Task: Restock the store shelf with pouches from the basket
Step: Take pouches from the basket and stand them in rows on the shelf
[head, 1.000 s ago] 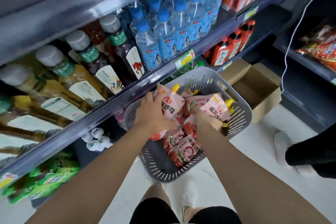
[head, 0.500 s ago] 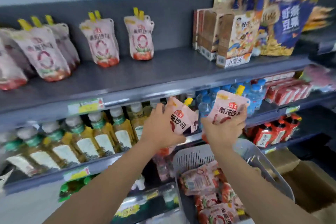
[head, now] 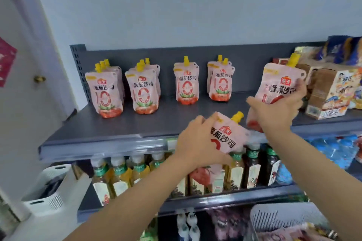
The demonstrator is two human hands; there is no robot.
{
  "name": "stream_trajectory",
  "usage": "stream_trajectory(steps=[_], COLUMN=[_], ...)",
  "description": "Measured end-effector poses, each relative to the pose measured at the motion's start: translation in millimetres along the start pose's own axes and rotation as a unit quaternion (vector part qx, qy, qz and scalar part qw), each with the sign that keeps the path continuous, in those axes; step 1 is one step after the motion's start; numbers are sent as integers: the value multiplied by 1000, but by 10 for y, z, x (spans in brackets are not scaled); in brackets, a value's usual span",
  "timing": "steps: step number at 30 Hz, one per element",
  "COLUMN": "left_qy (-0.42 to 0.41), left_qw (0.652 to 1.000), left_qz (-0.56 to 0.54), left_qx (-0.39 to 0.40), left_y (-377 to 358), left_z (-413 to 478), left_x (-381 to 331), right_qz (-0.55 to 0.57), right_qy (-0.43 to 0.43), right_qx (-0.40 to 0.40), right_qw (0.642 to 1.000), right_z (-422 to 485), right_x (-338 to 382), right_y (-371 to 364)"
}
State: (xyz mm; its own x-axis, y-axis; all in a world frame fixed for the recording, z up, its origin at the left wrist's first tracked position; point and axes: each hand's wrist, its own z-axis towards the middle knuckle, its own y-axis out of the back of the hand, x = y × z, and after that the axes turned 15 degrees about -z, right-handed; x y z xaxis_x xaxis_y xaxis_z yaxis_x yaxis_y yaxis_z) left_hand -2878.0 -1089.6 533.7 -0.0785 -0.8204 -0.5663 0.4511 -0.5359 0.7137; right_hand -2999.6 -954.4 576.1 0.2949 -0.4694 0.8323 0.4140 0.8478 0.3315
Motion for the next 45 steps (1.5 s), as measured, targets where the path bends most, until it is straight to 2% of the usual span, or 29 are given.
stream_trajectory(steps=[6,9,17,21,29,34,45], left_qy=[-32,-19,53,87,136,157,117], left_qw=[990,984,967,960,935,930,948], left_qz=[5,22,42,8,8,12,-16], left_qx=[-139,-175,-244,-267,-326,-331,-295], left_y=[689,823,612,430,222,99,44], left_z=[335,575,1169,1416,1805,1923,1925], left_x=[226,329,681,882,1151,1144,1238], right_qz=[-10,-35,-63,-77,-92,-71,-80], right_qy=[-11,-21,-24,-2,34,24,32], right_qx=[15,28,58,88,131,128,136], right_qw=[1000,999,996,993,987,989,987], right_z=[-38,-18,272,484,806,906,887], right_x=[440,516,371,241,72,35,-73], right_y=[-265,-355,-711,-982,-1625,-1964,-2105])
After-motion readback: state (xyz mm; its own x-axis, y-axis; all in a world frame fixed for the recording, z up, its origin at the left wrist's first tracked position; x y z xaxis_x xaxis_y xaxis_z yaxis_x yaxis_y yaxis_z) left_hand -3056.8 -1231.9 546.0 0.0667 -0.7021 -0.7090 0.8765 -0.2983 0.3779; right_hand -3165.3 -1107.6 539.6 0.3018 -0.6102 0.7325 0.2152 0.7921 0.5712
